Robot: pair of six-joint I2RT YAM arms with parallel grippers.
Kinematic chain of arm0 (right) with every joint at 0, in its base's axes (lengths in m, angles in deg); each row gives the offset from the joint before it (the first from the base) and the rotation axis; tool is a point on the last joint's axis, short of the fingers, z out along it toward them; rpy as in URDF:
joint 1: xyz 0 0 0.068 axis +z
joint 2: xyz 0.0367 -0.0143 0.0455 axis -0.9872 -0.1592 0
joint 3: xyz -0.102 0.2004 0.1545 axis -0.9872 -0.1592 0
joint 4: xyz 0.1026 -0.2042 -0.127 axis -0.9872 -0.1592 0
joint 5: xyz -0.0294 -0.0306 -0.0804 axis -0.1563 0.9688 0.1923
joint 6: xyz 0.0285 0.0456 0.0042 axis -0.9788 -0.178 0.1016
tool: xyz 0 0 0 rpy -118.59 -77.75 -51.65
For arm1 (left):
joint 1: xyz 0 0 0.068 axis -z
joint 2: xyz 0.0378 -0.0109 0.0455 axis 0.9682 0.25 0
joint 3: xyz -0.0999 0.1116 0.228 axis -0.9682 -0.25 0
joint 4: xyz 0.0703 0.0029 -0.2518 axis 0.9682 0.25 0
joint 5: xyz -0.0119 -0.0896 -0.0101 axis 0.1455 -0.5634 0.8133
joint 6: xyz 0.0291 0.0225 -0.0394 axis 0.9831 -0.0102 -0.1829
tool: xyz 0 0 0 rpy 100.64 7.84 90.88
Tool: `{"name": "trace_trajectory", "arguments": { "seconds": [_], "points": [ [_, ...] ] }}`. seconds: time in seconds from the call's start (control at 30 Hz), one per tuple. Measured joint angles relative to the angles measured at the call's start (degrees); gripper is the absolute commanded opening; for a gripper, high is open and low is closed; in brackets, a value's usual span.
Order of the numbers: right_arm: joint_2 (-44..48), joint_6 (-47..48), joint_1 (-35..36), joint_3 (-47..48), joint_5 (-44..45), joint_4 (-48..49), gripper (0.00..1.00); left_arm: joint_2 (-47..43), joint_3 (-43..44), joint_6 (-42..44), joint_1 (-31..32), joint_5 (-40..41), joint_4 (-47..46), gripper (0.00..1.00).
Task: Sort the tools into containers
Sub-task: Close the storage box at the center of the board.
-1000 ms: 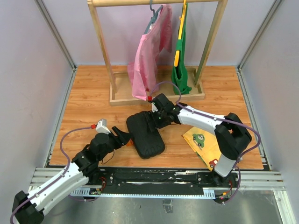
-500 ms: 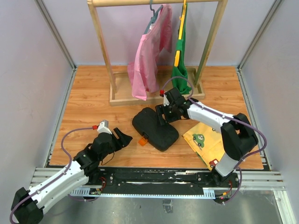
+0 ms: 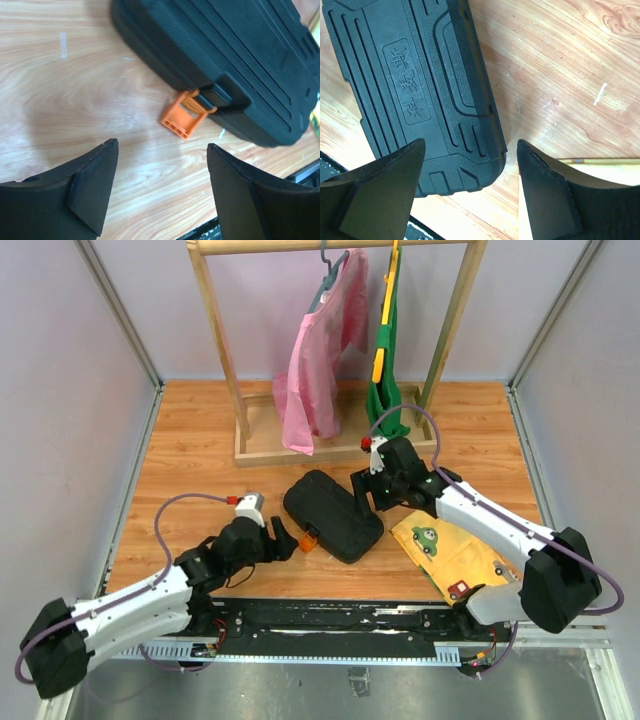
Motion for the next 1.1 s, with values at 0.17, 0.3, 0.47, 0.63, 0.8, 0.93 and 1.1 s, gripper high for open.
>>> {"name": "trace_trajectory", "arguments": {
  "seconds": [0.17, 0.3, 0.47, 0.63, 0.8, 0.93, 1.1],
  "points": [
    [0.94, -0.07, 0.00, -2.16, 0.00, 0.61, 0.75, 9.25, 6.40, 5.77, 10.62, 6.91, -0.94, 0.80],
    [0.94, -0.11, 0.00, -3.63, -0.04, 0.92, 0.76, 13.92, 7.58, 10.64, 13.66, 9.49, -3.37, 0.85],
    [1.01, -0.13, 0.00, -4.55, -0.04, 1.25, 0.76, 17.55, 7.61, 15.17, 14.23, 9.55, -5.38, 0.87],
    [1.01, -0.24, 0.00, -4.90, -0.11, 1.86, 0.76, 21.90, 8.13, 17.64, 14.23, 9.07, -6.84, 0.86],
    [1.01, -0.28, 0.00, -5.05, -0.42, 2.45, 0.76, 26.27, 8.68, 19.50, 14.25, 7.58, -8.76, 0.84],
    [1.01, -0.28, 0.00, -5.40, -0.57, 2.82, 0.76, 28.79, 9.20, 20.31, 14.25, 7.43, -9.49, 0.81],
    [1.01, -0.31, 0.00, -5.57, -1.18, 2.99, 0.76, 32.39, 10.56, 20.85, 14.25, 8.46, -10.60, 0.75]
  ]
}}
